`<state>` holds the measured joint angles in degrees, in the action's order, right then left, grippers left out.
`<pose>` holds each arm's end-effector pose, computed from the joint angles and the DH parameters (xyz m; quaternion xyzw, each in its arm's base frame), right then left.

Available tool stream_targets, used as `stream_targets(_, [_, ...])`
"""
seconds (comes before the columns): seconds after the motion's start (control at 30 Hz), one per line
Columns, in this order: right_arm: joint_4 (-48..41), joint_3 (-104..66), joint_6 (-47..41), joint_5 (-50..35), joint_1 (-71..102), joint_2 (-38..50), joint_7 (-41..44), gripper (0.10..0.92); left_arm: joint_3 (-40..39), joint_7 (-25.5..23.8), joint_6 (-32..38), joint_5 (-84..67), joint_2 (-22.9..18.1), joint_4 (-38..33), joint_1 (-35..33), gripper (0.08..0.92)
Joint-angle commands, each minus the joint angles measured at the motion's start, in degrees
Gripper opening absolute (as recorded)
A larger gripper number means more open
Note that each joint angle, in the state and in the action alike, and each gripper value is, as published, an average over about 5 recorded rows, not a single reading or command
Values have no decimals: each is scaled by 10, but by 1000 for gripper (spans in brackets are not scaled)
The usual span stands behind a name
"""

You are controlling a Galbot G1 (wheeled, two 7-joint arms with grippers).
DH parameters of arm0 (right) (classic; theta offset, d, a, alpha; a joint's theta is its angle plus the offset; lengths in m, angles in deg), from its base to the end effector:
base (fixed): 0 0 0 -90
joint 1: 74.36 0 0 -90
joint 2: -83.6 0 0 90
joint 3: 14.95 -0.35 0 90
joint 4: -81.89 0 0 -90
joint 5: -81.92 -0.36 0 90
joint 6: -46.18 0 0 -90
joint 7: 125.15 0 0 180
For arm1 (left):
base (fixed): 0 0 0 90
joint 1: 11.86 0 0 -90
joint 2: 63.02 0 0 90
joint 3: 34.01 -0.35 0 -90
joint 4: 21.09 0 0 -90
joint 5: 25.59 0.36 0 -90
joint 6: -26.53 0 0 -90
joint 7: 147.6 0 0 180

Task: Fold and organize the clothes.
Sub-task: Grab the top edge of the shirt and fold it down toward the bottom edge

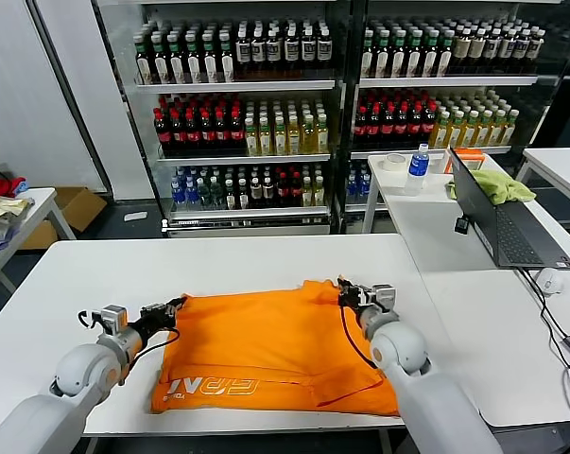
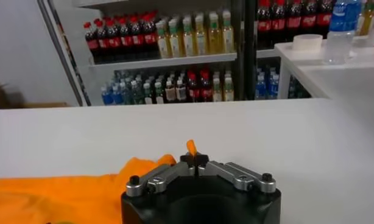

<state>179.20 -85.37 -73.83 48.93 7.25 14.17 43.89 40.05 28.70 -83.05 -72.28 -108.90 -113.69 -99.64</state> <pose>0.3805 0.0052 -0.2743 0.1161 -0.9709 -0.0319 0.2071 0.3575 0.1614 -0.2947 -0.1472 -0.9617 0.0109 0.2311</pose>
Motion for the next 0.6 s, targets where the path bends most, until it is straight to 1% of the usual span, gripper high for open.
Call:
stream_targets(0.03, [87, -21, -2, -6, 76, 20, -6, 106, 51, 0, 10, -14, 5, -54, -78, 83])
stream_targets(0.2, [111, -34, 5, -4, 111, 27, -5, 106, 63, 0, 18, -10, 3, -74, -110, 83])
stream_targets(0.6, [172, -64, 8, 3, 186, 28, -4, 106, 85, -5, 33, 2, 2, -89, -169, 83])
